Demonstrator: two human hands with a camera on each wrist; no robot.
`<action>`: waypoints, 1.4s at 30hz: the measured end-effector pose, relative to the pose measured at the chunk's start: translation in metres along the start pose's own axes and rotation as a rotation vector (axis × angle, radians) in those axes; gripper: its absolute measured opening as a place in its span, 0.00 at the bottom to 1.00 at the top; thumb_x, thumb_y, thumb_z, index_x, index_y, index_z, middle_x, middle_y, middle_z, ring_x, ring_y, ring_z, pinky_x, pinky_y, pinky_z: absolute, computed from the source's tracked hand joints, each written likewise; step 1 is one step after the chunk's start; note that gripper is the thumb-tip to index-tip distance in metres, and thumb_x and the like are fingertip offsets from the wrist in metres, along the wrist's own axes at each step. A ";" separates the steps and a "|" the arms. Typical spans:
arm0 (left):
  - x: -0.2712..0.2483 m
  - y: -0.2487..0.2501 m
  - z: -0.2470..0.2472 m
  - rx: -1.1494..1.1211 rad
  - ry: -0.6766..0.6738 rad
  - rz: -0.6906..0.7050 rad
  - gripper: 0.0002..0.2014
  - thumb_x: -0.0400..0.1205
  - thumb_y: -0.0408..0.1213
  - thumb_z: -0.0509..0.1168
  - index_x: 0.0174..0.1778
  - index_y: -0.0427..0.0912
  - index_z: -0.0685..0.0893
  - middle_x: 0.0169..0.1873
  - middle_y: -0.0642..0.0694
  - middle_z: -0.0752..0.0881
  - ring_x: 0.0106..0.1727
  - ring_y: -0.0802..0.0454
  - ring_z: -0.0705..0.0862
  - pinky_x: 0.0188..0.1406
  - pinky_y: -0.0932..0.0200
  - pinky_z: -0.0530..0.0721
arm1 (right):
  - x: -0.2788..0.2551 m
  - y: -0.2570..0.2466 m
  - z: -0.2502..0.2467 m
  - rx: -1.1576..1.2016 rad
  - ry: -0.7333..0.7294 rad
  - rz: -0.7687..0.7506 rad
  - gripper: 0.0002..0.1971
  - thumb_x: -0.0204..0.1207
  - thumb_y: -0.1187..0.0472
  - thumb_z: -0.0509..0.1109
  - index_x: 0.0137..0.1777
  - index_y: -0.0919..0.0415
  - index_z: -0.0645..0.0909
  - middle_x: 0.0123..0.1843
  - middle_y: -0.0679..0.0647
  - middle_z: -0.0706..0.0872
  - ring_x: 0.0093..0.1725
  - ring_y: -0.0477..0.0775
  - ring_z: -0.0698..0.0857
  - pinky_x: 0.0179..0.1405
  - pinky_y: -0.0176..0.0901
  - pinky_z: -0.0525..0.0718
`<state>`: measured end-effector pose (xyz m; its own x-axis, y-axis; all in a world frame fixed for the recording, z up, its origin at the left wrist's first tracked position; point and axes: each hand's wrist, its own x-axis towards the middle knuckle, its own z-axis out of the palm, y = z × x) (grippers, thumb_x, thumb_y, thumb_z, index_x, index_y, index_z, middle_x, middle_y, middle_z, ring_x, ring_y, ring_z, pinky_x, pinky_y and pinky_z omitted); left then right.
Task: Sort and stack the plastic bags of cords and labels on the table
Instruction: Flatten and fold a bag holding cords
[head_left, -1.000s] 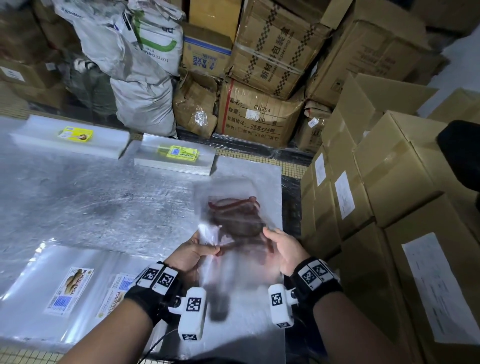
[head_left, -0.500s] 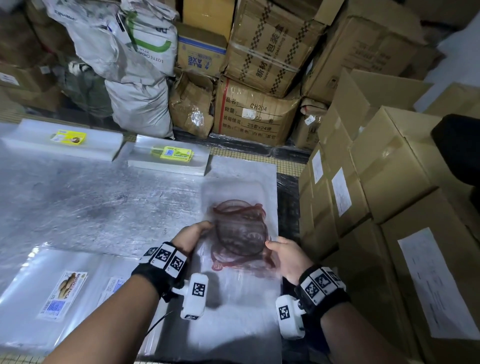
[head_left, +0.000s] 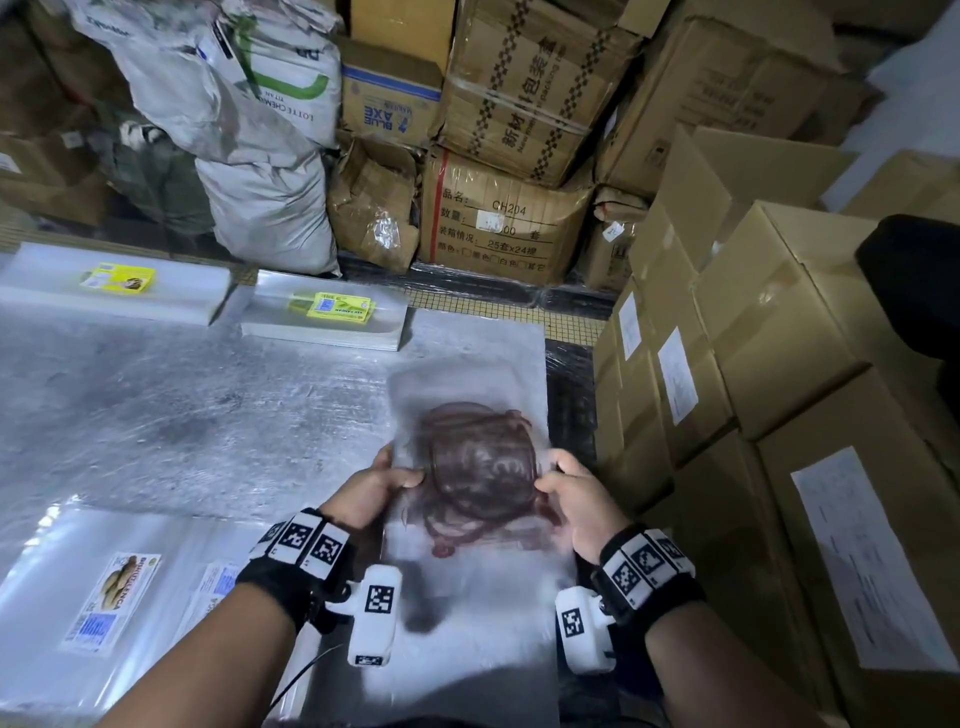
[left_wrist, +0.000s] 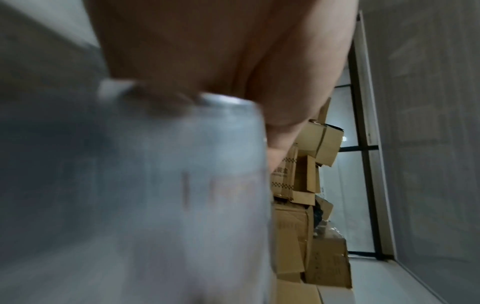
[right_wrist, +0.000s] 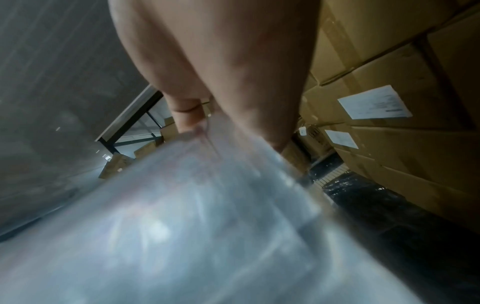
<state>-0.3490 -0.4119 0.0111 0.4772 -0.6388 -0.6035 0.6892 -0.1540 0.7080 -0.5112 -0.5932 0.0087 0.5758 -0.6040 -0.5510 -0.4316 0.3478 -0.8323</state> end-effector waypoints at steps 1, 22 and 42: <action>-0.002 0.000 0.001 0.003 -0.014 -0.025 0.38 0.64 0.22 0.66 0.73 0.44 0.74 0.66 0.25 0.81 0.65 0.22 0.80 0.70 0.24 0.72 | -0.002 0.003 0.000 -0.046 -0.011 0.049 0.10 0.78 0.76 0.58 0.46 0.61 0.74 0.31 0.59 0.77 0.27 0.55 0.75 0.24 0.42 0.69; 0.033 0.022 0.008 0.323 0.162 0.100 0.12 0.61 0.26 0.71 0.40 0.38 0.87 0.44 0.30 0.89 0.51 0.30 0.87 0.63 0.36 0.82 | 0.000 0.003 0.008 -0.211 0.143 0.049 0.10 0.80 0.57 0.70 0.51 0.65 0.82 0.47 0.57 0.85 0.49 0.56 0.84 0.51 0.49 0.79; 0.031 0.018 0.001 0.074 0.107 -0.085 0.18 0.75 0.30 0.63 0.61 0.33 0.83 0.54 0.30 0.87 0.47 0.37 0.88 0.44 0.49 0.86 | 0.028 -0.013 0.017 -0.283 0.115 -0.061 0.15 0.80 0.68 0.62 0.62 0.77 0.74 0.64 0.78 0.79 0.63 0.76 0.81 0.61 0.65 0.79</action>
<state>-0.3220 -0.4353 0.0058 0.4769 -0.5376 -0.6954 0.6894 -0.2620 0.6753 -0.4775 -0.6029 0.0031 0.5315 -0.7002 -0.4768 -0.5839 0.1049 -0.8050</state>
